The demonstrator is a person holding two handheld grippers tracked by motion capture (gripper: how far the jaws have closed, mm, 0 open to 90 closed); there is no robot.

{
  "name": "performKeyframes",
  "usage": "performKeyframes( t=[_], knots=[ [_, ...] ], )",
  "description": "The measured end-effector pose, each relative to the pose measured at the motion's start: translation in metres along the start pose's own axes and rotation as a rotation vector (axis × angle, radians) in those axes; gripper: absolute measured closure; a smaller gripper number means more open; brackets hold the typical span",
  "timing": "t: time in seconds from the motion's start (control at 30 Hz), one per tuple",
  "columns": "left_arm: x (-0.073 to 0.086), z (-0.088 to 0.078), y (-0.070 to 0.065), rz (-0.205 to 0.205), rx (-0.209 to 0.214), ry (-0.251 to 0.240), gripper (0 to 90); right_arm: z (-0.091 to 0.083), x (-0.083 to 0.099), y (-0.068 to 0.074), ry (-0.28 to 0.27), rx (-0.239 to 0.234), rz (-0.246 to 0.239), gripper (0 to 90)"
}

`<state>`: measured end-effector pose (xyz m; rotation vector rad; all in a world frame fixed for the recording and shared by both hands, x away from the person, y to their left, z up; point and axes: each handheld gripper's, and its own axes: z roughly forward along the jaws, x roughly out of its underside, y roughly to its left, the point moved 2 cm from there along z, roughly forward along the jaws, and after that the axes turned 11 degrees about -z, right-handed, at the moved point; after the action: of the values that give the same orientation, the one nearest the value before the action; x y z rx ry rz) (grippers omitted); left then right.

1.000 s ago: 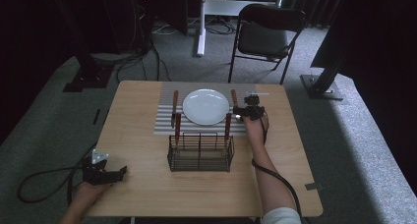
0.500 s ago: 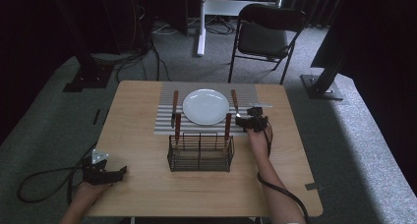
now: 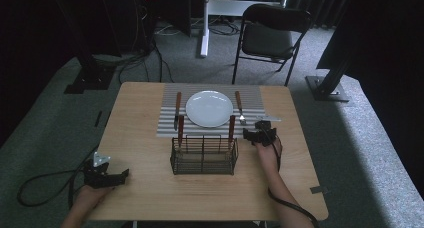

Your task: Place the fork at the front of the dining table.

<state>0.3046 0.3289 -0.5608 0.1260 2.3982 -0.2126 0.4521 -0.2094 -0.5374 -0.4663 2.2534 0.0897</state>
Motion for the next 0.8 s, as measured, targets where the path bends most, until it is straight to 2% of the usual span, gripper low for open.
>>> performKeyframes(
  t=[0.13,0.27,0.43,0.6,0.8],
  knots=[
    [0.000,0.000,0.000,0.000,0.000,0.000,0.0,-0.005,0.016,-0.002,0.000,0.010,-0.010,16.6],
    [0.000,0.000,0.000,0.000,0.000,0.000,0.0,-0.012,0.027,-0.007,-0.021,0.017,0.011,16.5],
    [0.000,0.000,0.000,0.000,0.000,0.000,0.0,-0.022,0.041,-0.011,-0.040,0.057,0.021,16.5],
    [0.000,0.000,0.000,0.000,0.000,0.000,0.0,-0.032,0.051,-0.013,-0.047,0.073,0.007,16.5],
    [0.000,0.000,0.000,0.000,0.000,0.000,0.0,-0.055,0.071,-0.018,-0.055,0.090,0.021,16.5]
  ],
)
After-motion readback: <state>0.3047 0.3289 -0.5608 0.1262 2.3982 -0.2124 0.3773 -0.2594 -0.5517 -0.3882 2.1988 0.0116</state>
